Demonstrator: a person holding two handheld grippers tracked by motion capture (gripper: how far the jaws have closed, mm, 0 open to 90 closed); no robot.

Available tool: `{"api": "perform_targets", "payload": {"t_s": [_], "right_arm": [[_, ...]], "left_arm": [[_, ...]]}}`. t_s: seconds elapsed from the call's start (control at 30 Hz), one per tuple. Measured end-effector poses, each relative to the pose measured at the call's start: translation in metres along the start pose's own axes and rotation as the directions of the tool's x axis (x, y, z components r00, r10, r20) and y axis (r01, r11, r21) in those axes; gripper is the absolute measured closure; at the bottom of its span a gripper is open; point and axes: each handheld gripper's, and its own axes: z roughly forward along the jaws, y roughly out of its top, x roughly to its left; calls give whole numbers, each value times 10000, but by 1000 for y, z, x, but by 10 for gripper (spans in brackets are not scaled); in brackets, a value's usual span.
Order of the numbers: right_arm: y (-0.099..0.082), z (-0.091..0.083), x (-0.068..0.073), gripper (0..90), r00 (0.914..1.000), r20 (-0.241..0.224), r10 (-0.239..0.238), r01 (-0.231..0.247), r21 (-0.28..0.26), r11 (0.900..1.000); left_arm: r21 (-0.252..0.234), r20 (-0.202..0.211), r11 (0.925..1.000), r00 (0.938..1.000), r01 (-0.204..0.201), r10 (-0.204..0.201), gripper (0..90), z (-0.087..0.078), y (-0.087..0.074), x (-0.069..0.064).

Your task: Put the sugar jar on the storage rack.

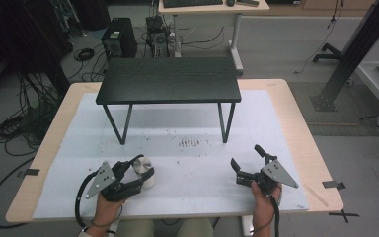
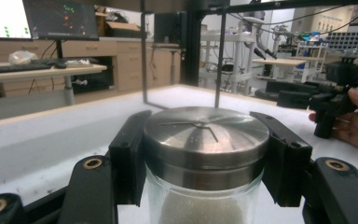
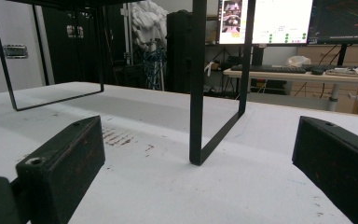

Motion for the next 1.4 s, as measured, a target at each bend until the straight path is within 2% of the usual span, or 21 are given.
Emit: {"api": "perform_targets", "payload": {"t_s": [0.17,0.47,0.77,1.0,1.23,1.4], "right_arm": [[0,0,0,22,10000,1,-6,6,-11,10000],[0,0,0,22,10000,5,6,-6,4,10000],[0,0,0,22,10000,20,10,-10,18,10000],[0,1,0,22,10000,29,15,-16,61,10000],[0,1,0,22,10000,32,69,-69,63,10000],[0,0,-1,22,9999,14,113,-113,72,9999]], "left_arm": [[6,18,10000,10000,57,-57,417,0,14,0],[-386,100,9992,9999,94,-90,417,-3,49,0],[-724,414,9974,9991,-67,98,417,-2,96,4],[-981,352,9947,9988,-295,331,417,1,134,9],[-1231,497,9922,9985,-173,236,417,6,169,12],[-1289,449,9908,9979,-411,473,417,11,191,12]]}}
